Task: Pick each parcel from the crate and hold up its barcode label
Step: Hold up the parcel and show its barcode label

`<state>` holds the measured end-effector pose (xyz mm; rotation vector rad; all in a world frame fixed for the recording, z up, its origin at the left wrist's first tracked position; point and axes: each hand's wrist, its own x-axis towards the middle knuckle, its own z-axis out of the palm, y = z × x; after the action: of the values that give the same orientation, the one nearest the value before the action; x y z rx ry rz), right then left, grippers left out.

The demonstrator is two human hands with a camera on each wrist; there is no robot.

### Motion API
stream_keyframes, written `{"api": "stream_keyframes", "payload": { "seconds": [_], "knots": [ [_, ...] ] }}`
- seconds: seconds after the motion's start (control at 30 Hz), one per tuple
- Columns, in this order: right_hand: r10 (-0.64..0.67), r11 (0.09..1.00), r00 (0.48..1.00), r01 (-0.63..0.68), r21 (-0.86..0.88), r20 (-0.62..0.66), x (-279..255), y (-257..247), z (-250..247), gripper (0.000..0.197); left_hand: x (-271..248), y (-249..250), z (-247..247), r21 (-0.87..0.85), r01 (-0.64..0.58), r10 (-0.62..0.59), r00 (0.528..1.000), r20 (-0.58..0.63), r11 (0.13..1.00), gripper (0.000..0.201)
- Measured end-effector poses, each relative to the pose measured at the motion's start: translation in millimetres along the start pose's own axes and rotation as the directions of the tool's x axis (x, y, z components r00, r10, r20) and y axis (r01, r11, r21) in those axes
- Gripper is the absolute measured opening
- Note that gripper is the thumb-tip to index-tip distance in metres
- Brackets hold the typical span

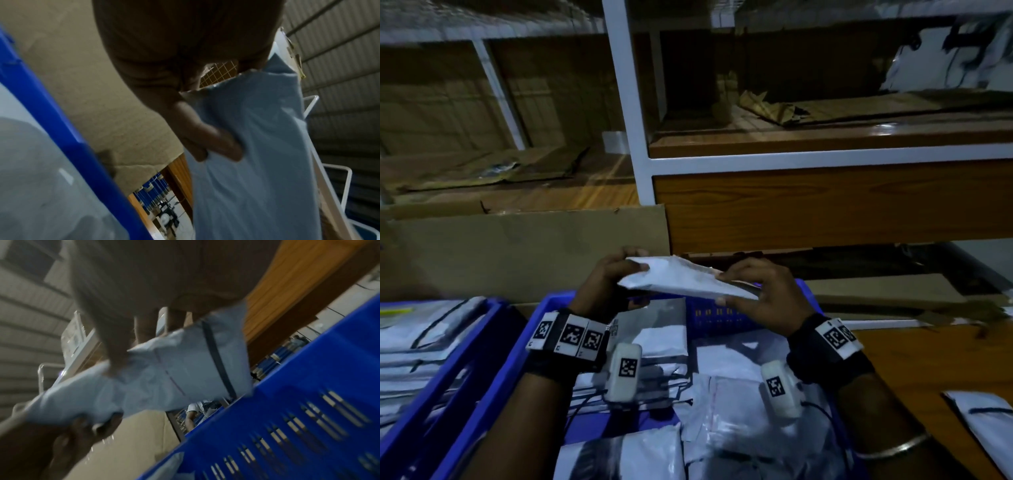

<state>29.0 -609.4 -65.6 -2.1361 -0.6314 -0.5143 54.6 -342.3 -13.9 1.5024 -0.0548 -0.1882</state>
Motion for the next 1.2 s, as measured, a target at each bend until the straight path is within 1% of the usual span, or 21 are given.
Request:
{"api": "stream_keyframes", "payload": {
  "seconds": [0.03,0.1,0.17,0.2,0.27,0.33,0.43,0.5,0.6,0.67,0.7,0.77,0.83,0.9,0.97,1.0,1.07,1.13,1.2],
  "knots": [
    [0.029,0.998,0.999,-0.028,0.048,-0.021,0,-2,-1,0.036,-1,-1,-3,0.032,-0.015,0.015,1.0,0.01,0.999,0.021],
    [0.059,0.992,0.995,-0.049,0.118,-0.083,0,-3,-3,0.03,-5,-3,-7,-0.013,-0.066,0.066,0.997,0.045,0.998,0.03],
    [0.084,0.993,0.986,-0.071,0.092,-0.147,0,-1,-4,0.021,-6,-8,-10,-0.087,-0.119,0.125,0.99,0.072,0.989,0.037],
    [0.116,0.992,0.98,-0.107,0.065,-0.162,-1,0,-6,0.02,-5,-11,-11,-0.099,-0.153,0.161,0.984,0.08,0.983,0.039],
    [0.216,0.976,0.964,-0.214,0.028,-0.157,-2,2,-9,0.029,-6,-14,-11,-0.072,-0.195,0.201,0.975,0.096,0.978,0.041],
    [0.301,0.953,0.943,-0.295,0.06,-0.143,-2,3,-13,0.041,-8,-15,-11,-0.056,-0.207,0.212,0.97,0.116,0.977,0.042],
    [0.383,0.92,0.915,-0.365,0.143,-0.128,-2,10,-13,0.055,-10,-17,-10,-0.043,-0.21,0.215,0.963,0.16,0.977,0.044],
    [0.428,0.9,0.893,-0.407,0.154,-0.141,-1,16,-11,0.062,-10,-19,-11,-0.033,-0.208,0.211,0.964,0.165,0.978,0.045],
    [0.501,0.859,0.847,-0.462,0.22,-0.179,2,19,-11,0.067,-10,-22,-11,-0.036,-0.21,0.213,0.962,0.17,0.977,0.046],
    [0.554,0.81,0.818,-0.488,0.325,-0.155,3,19,-10,0.066,-11,-22,-10,-0.048,-0.219,0.224,0.962,0.153,0.974,0.046],
    [0.567,0.791,0.812,-0.491,0.363,-0.138,3,20,-10,0.065,-11,-22,-9,-0.054,-0.223,0.229,0.963,0.145,0.973,0.047],
    [0.56,0.784,0.819,-0.473,0.402,-0.128,1,20,-10,0.062,-10,-23,-8,-0.074,-0.22,0.228,0.964,0.14,0.973,0.053],
    [0.537,0.791,0.831,-0.437,0.427,-0.144,1,20,-10,0.058,-9,-26,-8,-0.093,-0.193,0.203,0.972,0.118,0.977,0.064],
    [0.516,0.798,0.842,-0.407,0.445,-0.155,2,17,-10,0.055,-9,-28,-8,-0.077,-0.163,0.168,0.984,0.062,0.984,0.077],
    [0.5,0.806,0.851,-0.387,0.448,-0.164,2,15,-9,0.054,-10,-27,-8,-0.054,-0.16,0.16,0.987,-0.016,0.986,0.082],
    [0.492,0.81,0.855,-0.38,0.447,-0.165,2,14,-9,0.053,-10,-27,-9,-0.046,-0.174,0.171,0.984,-0.058,0.984,0.078],
    [0.483,0.815,0.859,-0.371,0.444,-0.169,1,13,-9,0.051,-12,-26,-8,-0.006,-0.209,0.207,0.971,-0.119,0.978,0.063],
    [0.473,0.822,0.864,-0.36,0.442,-0.175,1,12,-9,0.049,-15,-25,-6,0.102,-0.253,0.266,0.954,-0.142,0.962,0.052],
    [0.458,0.831,0.871,-0.349,0.433,-0.177,1,11,-9,0.048,-14,-26,-6,0.2,-0.26,0.293,0.943,-0.157,0.945,0.043]
  ]
}}
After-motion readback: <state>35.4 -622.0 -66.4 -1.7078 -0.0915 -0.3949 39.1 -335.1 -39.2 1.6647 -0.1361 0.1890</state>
